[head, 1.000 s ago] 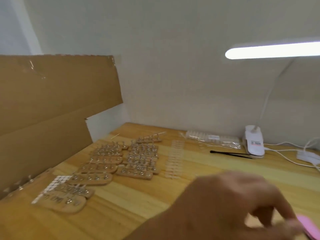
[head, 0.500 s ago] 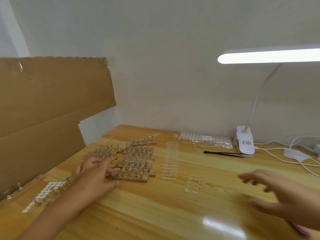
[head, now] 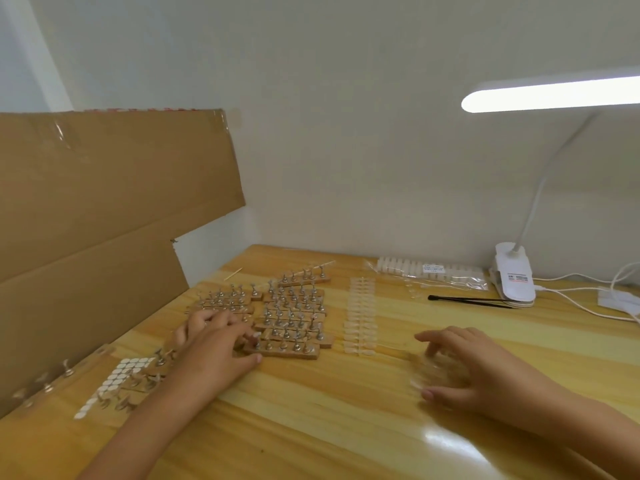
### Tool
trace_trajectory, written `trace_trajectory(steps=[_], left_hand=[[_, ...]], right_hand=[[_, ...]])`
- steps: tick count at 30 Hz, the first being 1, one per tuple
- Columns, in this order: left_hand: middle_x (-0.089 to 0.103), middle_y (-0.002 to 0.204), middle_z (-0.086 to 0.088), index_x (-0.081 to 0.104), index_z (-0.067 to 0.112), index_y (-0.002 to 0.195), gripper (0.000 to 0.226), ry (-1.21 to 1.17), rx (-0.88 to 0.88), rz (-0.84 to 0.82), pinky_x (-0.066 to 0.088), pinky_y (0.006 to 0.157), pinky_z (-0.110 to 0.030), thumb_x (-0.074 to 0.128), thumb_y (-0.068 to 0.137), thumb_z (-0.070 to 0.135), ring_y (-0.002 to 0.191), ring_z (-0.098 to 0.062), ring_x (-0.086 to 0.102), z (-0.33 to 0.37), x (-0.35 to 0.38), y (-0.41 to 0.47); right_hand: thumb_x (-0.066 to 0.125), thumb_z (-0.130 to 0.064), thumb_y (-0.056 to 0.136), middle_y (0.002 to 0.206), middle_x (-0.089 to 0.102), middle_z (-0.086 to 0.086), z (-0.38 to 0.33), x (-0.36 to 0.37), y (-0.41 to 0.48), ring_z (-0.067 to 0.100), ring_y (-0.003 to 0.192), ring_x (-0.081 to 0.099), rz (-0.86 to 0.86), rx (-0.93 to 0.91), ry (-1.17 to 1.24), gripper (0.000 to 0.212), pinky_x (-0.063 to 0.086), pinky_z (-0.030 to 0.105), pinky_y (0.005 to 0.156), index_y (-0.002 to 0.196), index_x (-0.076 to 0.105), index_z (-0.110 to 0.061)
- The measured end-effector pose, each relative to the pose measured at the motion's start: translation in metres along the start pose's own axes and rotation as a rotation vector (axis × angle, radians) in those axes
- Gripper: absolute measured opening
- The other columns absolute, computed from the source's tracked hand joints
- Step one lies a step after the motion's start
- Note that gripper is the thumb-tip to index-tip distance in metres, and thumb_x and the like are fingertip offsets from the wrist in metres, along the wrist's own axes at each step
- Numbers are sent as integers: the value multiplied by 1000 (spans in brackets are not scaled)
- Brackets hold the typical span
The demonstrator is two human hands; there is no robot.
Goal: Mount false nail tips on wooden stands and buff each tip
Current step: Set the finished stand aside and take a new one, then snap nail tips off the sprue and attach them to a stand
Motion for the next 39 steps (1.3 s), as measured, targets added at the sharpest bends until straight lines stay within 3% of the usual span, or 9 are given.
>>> trace_trajectory(steps=[6, 13, 21, 27, 30, 32, 34, 36, 39], left_hand=[[42, 108, 41, 58, 46, 75, 24, -119, 154, -44, 10, 101, -33, 66, 68, 67, 113, 1, 15, 30, 12, -30], [37, 111, 23, 60, 48, 79, 16, -218, 78, -151, 25, 107, -43, 70, 71, 58, 119, -12, 20, 48, 20, -54], [49, 95, 34, 48, 59, 100, 34, -273, 291, -121, 21, 90, -23, 71, 77, 48, 104, 24, 21, 73, 6, -77], [35, 119, 45, 46, 73, 110, 57, -341, 528, -380, 28, 93, -11, 60, 55, 77, 115, 21, 22, 95, 18, -108], [61, 102, 30, 65, 67, 80, 24, -414, 474, -355, 42, 96, -22, 76, 60, 63, 101, 15, 48, 110, 32, -130], [53, 102, 43, 51, 76, 60, 27, -251, 612, -398, 37, 102, -15, 56, 82, 60, 90, 18, 47, 129, 43, -145], [32, 119, 37, 40, 78, 81, 13, -68, 619, -296, 22, 94, -2, 29, 81, 70, 99, 15, 31, 145, 35, -143], [34, 114, 36, 45, 65, 108, 31, -90, 739, -312, 21, 92, -5, 36, 79, 68, 103, 14, 28, 173, 34, -150], [50, 104, 35, 53, 47, 121, 45, -324, 877, -322, 19, 99, -12, 54, 79, 63, 108, 18, 32, 208, 37, -139]], right_hand=[[71, -74, 61, 115, 61, -24, -1, -27, -56, -1, 112, 56, 128, 5, 372, 68, 47, 14, 87, 123, 46, -63], [67, -73, 66, 119, 49, -33, 6, -9, -74, -4, 118, 47, 21, 77, 272, 64, 41, 14, 96, 124, 43, -63], [53, -81, 66, 124, 25, -45, 5, 1, -74, -19, 125, 21, -113, 90, 18, 73, 22, 15, 107, 128, 15, -68], [64, -64, 77, 120, 35, -39, 1, 3, -68, -13, 121, 30, -111, 73, 80, 69, 26, 9, 100, 130, 20, -64], [73, -53, 78, 117, 43, -32, 6, 2, -72, -11, 119, 37, -97, 113, 208, 65, 30, 5, 98, 125, 29, -62], [77, -50, 75, 116, 49, -24, 6, -4, -73, -8, 116, 45, -40, 148, 360, 66, 37, 10, 99, 127, 37, -55], [78, -50, 65, 113, 55, -12, 5, -17, -74, -2, 108, 55, 55, 190, 551, 71, 46, 19, 96, 128, 45, -47], [79, -44, 60, 109, 59, -4, 5, -33, -78, 5, 101, 62, 135, 215, 709, 75, 52, 25, 93, 129, 49, -40], [83, -38, 66, 105, 65, -4, 4, -53, -92, 11, 99, 66, 173, 214, 860, 73, 54, 22, 83, 131, 51, -39]])
Point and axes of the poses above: each hand's wrist, its own y-axis towards the middle knuckle, its own x-axis out of the palm, z = x × y, the point moved 8 cm from there along y, towards the middle knuckle
